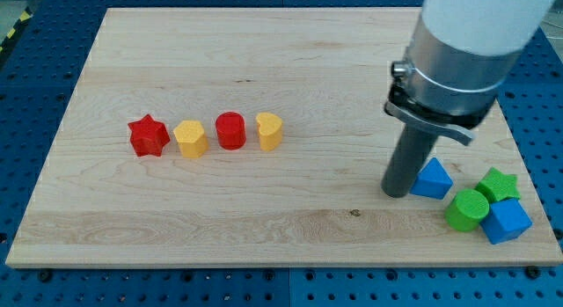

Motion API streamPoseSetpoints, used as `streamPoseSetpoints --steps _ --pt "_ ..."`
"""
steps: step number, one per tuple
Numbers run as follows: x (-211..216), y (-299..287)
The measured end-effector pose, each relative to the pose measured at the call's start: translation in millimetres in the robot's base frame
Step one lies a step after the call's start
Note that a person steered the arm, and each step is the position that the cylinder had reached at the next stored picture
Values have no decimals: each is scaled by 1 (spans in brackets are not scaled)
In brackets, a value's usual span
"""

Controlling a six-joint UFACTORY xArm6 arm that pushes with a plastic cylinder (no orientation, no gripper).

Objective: Push the blue triangle to the top of the green circle

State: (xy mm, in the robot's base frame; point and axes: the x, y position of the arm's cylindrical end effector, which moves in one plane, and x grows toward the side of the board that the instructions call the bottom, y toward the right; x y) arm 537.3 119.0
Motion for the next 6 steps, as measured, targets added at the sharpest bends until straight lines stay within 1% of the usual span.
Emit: streamPoseSetpoints --steps 1,2,3,4,6 --pt "-35 -25" --pt "-37 -10" --pt "-17 -1" --pt "-14 7" --pt "-33 19"
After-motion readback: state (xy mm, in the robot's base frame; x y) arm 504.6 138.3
